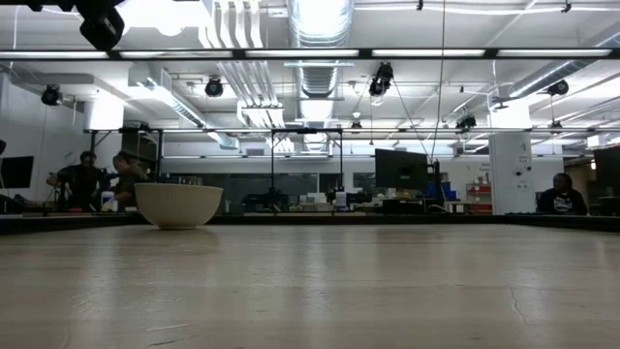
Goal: Nest bowls inside each other
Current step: Stack the green bowl on the red bowl
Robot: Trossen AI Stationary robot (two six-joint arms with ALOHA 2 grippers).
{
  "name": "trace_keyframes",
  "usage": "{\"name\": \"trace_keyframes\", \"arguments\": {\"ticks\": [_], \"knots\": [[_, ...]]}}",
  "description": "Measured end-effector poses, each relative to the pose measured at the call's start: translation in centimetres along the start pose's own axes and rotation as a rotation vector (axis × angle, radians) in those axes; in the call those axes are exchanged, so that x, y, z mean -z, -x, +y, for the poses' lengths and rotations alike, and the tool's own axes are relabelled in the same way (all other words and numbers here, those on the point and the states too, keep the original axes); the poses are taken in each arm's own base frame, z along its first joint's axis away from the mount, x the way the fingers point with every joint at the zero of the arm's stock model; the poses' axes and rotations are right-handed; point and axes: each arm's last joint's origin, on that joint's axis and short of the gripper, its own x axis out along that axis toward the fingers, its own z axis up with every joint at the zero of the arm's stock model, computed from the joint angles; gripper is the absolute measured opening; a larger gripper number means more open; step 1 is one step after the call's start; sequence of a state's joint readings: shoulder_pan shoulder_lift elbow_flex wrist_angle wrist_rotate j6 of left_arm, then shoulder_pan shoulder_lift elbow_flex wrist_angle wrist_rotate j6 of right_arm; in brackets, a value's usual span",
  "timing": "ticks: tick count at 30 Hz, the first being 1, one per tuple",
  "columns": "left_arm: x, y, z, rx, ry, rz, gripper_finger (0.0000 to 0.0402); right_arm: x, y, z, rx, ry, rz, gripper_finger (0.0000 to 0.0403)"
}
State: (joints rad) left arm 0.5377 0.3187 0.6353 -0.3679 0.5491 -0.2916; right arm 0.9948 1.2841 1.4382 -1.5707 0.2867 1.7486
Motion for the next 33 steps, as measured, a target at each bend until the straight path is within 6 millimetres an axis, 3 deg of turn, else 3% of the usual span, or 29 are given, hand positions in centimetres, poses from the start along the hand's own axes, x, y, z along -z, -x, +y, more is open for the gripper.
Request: {"name": "trace_keyframes", "arguments": {"ticks": [6,11,22,33], "knots": [[0.0,0.0,0.0,0.0,0.0,0.0,0.0103,2.9,0.1,0.2,-0.044,-0.001,-0.028,0.0052],[0.0,0.0,0.0,0.0,0.0,0.0,0.0103,4.5,-1.0,1.0,0.003,-0.062,-0.012,0.0052],[0.0,0.0,0.0,0.0,0.0,0.0,0.0103,6.0,-3.0,3.1,0.032,-0.23,0.013,0.0052],[0.0,0.0,0.0,0.0,0.0,0.0,0.0103,7.8,-6.2,4.5,0.121,-0.252,0.041,0.0052]]}}
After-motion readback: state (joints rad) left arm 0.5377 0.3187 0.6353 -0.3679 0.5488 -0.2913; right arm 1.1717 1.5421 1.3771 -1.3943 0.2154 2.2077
